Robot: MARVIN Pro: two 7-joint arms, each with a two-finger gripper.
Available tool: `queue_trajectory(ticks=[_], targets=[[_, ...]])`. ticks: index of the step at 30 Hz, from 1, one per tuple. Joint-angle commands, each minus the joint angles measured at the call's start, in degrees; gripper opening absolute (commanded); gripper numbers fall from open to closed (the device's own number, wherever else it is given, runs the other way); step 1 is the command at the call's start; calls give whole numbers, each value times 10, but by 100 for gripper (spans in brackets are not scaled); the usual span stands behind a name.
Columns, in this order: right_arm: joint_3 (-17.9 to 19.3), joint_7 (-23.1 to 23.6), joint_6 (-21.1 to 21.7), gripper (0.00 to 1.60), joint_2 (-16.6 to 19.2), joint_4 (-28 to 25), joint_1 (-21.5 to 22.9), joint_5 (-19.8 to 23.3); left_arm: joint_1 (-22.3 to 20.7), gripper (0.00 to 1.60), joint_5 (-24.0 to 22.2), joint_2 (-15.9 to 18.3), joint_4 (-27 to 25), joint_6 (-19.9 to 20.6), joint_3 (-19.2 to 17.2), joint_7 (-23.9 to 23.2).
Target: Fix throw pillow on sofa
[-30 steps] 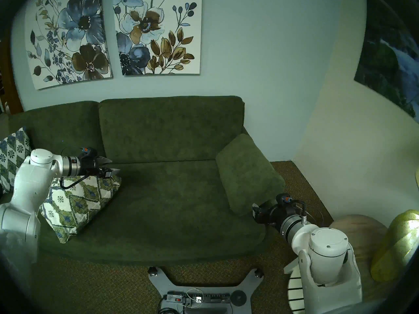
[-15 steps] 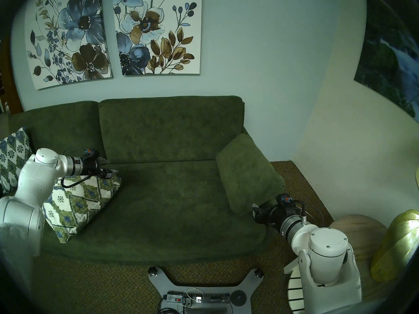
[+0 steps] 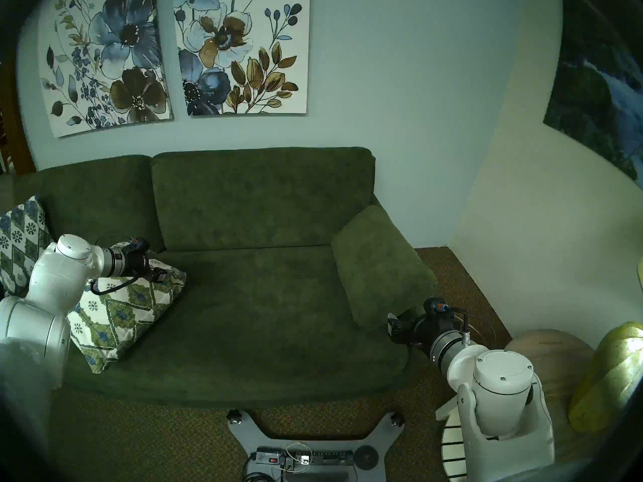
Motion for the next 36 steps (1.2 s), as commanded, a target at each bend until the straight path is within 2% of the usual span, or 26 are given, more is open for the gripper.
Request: queue_trajectory(ticks=[1, 24, 36], targets=[[-1, 1, -2, 160, 0, -6, 3, 0, -5, 160, 11, 9, 22, -16, 5, 17], [-1, 2, -2, 160, -3, -5, 3, -2, 9, 160, 57, -10, 84, -69, 44, 111], [-1, 3, -2, 160, -4, -5, 4, -4, 53, 160, 80, -9, 118, -112, 68, 165]])
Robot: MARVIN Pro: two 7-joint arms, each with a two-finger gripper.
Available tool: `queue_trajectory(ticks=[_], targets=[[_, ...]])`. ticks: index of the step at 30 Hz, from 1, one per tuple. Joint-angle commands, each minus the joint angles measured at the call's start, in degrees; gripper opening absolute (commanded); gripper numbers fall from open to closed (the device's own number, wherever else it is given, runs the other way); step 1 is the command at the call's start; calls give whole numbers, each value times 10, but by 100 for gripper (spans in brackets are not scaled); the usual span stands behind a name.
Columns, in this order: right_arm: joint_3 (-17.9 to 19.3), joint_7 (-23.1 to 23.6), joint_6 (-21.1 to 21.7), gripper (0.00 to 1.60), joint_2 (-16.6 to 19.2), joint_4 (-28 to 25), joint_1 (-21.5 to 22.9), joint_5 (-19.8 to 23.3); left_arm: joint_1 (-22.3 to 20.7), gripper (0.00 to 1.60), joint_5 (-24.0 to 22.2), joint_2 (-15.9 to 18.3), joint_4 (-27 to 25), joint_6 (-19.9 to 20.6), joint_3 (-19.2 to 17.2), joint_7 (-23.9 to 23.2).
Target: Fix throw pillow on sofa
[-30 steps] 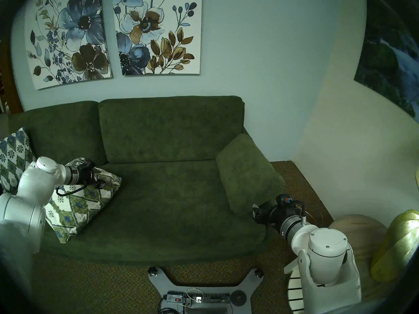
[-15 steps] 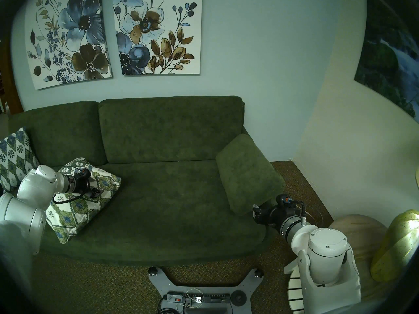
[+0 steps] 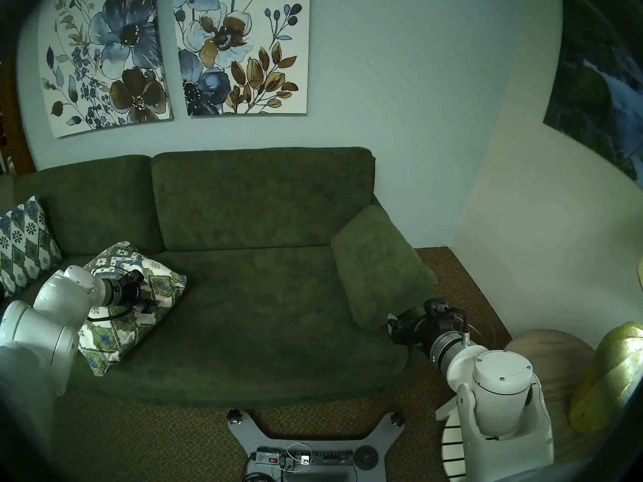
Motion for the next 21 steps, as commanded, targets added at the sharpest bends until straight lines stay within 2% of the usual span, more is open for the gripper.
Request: queue_trajectory(ticks=[1, 4, 5, 6, 7, 8, 9, 10, 12, 17, 18, 19, 21], targets=[[-2, 1, -2, 160, 0, -7, 3, 1, 29, 160, 11, 9, 18, -18, 9, 25], [-2, 1, -2, 160, 0, -7, 3, 0, 34, 160, 15, 10, 22, -27, 13, 36], [-2, 1, -2, 160, 0, -7, 3, 0, 39, 149, 18, 10, 24, -35, 16, 46], [-1, 1, -2, 160, 0, -7, 3, 0, 40, 132, 19, 10, 25, -39, 18, 51], [-1, 1, -2, 160, 0, -7, 3, 0, 42, 84, 20, 10, 26, -44, 20, 57], [-1, 1, -2, 160, -1, -7, 3, 0, 43, 75, 21, 9, 26, -46, 22, 61], [-1, 1, -2, 160, -1, -7, 3, 0, 43, 75, 21, 9, 26, -46, 22, 61], [-1, 2, -2, 160, -1, -7, 3, 0, 44, 60, 23, 9, 27, -49, 23, 66], [-1, 2, -2, 160, -1, -7, 3, -1, 47, 49, 26, 9, 28, -56, 27, 76], [-1, 2, -2, 160, -1, -7, 3, -1, 56, 45, 33, 6, 31, -72, 38, 103], [-1, 2, -2, 160, -2, -7, 3, -1, 57, 28, 34, 3, 31, -73, 39, 106], [-1, 2, -2, 160, -2, -7, 3, -1, 59, 0, 35, 0, 32, -77, 41, 111], [-1, 2, -2, 160, -2, -7, 3, -2, 62, 0, 36, -12, 32, -82, 45, 124]])
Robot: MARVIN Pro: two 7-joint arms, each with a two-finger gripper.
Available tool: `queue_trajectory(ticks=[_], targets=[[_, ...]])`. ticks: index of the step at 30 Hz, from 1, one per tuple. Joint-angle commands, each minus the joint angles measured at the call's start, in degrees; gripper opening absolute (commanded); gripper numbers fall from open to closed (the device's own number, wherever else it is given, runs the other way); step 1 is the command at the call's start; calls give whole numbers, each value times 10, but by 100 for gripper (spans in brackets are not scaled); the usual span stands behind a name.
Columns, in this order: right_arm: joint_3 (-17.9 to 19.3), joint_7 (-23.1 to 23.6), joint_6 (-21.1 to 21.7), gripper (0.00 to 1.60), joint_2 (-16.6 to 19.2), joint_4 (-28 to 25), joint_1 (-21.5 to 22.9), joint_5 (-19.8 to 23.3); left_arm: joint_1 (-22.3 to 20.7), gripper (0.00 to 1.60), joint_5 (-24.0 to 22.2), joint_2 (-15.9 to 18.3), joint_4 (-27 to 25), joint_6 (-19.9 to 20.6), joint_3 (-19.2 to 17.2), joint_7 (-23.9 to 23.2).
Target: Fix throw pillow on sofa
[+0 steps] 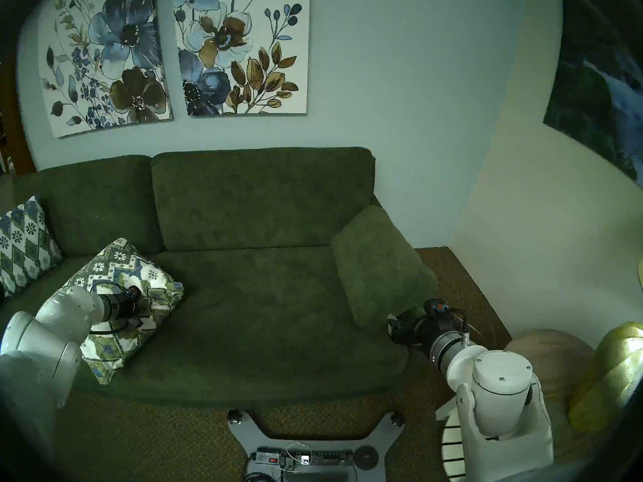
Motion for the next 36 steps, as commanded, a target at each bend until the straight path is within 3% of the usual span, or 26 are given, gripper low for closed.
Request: queue_trajectory(ticks=[1, 10, 13, 24, 36], targets=[[-1, 1, -2, 160, 0, -7, 3, 1, 26, 0, 12, -12, 15, -1, 12, 25], [-2, 3, -2, 160, 0, -11, 3, 0, -7, 0, -11, -78, 0, -10, -1, 43], [-2, 4, -2, 160, 0, -11, 3, -1, -32, 0, -34, -98, -26, -39, -19, 7], [-1, 5, -2, 160, -1, -9, 3, -2, -77, 0, -68, -130, -94, -95, -48, -58], [-1, 7, -2, 160, -2, -9, 4, -4, -119, 0, -110, -156, -172, -117, -79, -135]])
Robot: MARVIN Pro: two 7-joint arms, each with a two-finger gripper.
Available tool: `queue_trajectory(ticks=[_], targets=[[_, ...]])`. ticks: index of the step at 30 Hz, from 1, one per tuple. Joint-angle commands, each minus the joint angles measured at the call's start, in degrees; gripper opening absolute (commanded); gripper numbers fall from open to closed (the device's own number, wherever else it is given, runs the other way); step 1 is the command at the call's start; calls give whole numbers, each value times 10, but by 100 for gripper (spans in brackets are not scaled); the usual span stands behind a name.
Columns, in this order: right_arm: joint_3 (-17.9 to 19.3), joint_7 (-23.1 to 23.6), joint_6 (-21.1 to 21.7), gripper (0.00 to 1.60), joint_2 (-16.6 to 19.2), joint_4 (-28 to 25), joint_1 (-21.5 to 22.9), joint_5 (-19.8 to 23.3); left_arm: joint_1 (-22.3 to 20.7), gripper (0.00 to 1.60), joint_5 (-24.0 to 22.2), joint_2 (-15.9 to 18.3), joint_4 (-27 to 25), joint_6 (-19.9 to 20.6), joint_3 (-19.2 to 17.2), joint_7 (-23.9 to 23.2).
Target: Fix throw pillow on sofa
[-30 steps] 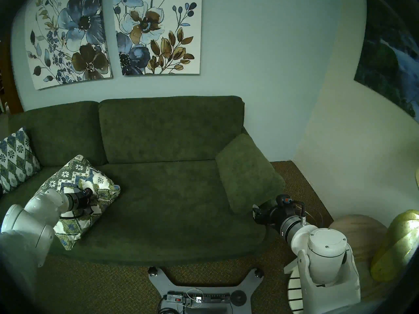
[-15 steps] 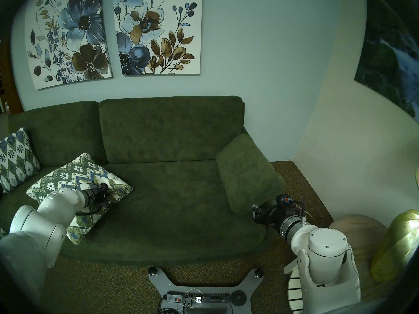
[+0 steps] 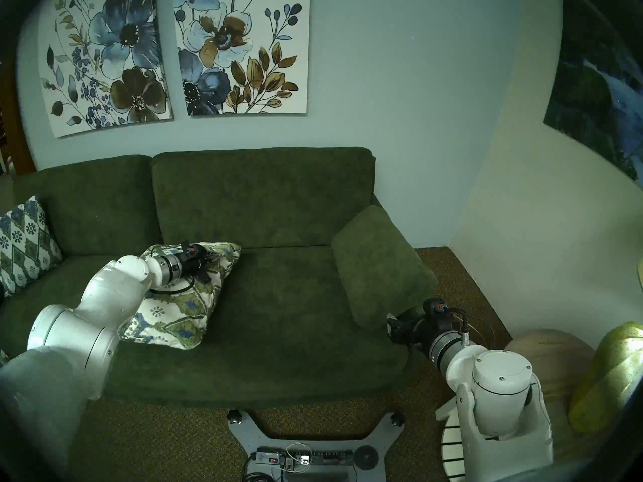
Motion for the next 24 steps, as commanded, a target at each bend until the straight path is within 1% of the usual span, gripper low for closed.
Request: queue_trajectory(ticks=[1, 7, 8, 9, 10, 12, 13, 17, 21, 24], targets=[[-1, 1, -2, 160, 1, -8, 3, 0, -57, 0, -41, -32, -68, -25, -25, -37], [-1, 2, -2, 160, 0, -8, 3, -1, -65, 0, -67, -56, -103, -19, -39, -79], [-1, 2, -2, 160, 0, -8, 3, -1, -64, 0, -72, -61, -113, -17, -41, -87], [-1, 2, -2, 160, 0, -8, 3, -1, -68, 0, -73, -67, -111, -18, -41, -90], [-1, 2, -2, 160, 0, -8, 3, -1, -66, 0, -80, -73, -127, -15, -44, -100], [0, 3, -2, 160, -1, -8, 3, -1, -71, 0, -86, -86, -131, -13, -45, -111], [0, 3, -2, 160, -1, -8, 3, -2, -68, 0, -90, -91, -146, -10, -46, -117], [0, 3, -2, 160, -1, -8, 3, -2, -70, 0, -104, -118, -166, 2, -47, -139], [0, 4, -2, 160, -1, -8, 3, -3, -63, 0, -121, -144, -187, 27, -46, -155], [0, 5, -2, 160, -2, -9, 3, -3, -56, 0, -134, -163, -196, 61, -45, -157]])
